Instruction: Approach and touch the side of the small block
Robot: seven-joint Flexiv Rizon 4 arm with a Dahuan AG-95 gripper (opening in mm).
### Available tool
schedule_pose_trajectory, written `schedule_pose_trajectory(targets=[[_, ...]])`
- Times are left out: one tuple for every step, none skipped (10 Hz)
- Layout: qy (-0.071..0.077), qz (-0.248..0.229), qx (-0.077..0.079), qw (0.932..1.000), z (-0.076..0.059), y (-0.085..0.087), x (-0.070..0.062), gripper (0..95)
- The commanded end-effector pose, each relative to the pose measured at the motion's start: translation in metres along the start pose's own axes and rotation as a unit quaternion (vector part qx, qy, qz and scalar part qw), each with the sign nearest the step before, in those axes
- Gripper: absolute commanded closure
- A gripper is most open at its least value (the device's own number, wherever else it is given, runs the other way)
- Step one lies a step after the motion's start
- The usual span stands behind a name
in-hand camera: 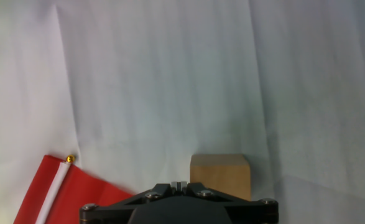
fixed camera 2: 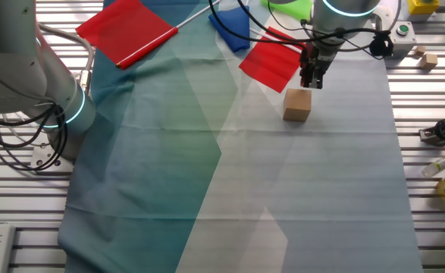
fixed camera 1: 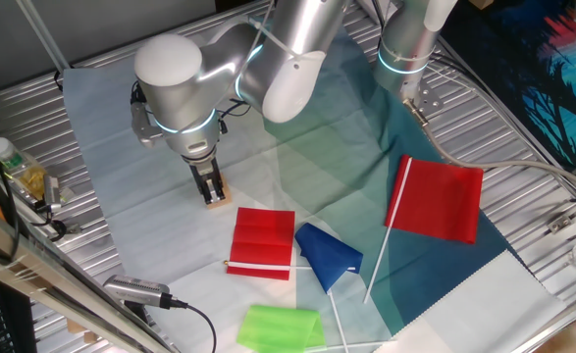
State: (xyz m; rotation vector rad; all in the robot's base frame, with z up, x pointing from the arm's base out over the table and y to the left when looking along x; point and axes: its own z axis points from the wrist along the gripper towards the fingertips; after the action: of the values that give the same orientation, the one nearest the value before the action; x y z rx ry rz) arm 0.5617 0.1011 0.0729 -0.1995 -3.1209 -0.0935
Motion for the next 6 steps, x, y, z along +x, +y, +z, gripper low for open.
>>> schedule_pose_trajectory(targets=[[0.005, 0.003, 0.003, 1.0000, 0.0001, 0.0002, 0.0003, 95.0], [0.008, -0.001, 0.003, 1.0000, 0.0001, 0.0002, 0.0003, 95.0], [0.011, 0.000, -0.001, 0.9999, 0.0001, 0.0002, 0.0003, 95.0], [0.014, -0.001, 0.000, 0.9999, 0.0001, 0.0002, 0.0003, 95.0], [0.021, 0.007, -0.001, 0.9997, 0.0001, 0.0002, 0.0003, 95.0], [0.025, 0.011, -0.004, 0.9996, 0.0001, 0.0002, 0.0003, 95.0]])
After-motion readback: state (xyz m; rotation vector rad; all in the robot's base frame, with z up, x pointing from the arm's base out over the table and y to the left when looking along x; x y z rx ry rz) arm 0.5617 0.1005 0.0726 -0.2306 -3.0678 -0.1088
